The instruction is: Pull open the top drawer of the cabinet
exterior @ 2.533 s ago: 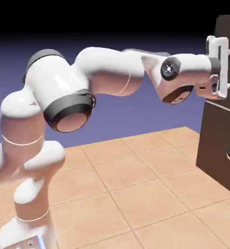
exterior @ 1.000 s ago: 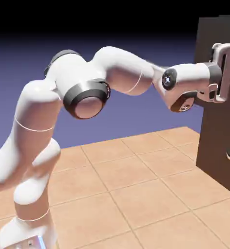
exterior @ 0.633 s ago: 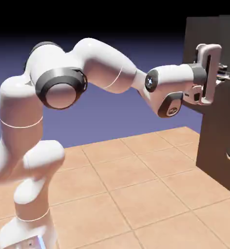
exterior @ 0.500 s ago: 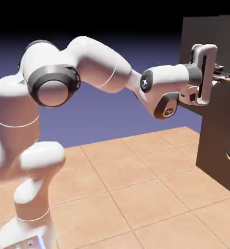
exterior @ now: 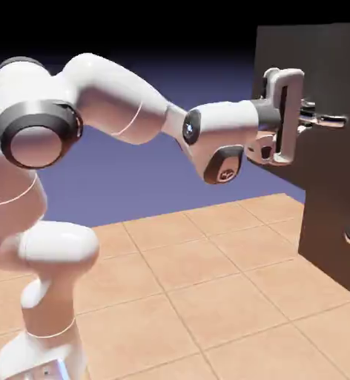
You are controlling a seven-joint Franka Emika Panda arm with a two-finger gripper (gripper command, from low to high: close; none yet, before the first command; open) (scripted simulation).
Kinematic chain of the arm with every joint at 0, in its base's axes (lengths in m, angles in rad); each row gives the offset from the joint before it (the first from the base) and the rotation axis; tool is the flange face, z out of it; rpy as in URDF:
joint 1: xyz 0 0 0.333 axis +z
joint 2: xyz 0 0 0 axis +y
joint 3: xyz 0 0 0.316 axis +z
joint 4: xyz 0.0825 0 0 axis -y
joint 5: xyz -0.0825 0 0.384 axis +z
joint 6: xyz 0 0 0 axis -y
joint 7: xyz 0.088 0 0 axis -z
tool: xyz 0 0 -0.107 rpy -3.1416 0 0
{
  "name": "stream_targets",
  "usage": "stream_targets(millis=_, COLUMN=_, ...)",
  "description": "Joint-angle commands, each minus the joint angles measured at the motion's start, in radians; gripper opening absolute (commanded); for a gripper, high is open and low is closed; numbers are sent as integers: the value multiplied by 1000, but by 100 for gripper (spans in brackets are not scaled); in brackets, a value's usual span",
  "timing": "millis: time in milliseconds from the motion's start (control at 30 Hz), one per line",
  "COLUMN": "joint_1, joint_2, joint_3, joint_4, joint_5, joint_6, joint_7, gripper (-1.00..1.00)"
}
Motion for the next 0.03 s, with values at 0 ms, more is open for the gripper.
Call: stream_targets(millis=0, joint_1=-36, joint_2=-19, joint_3=36, joint_4=-24, joint_5=10, joint_6=-1, joint_7=-12, gripper=100)
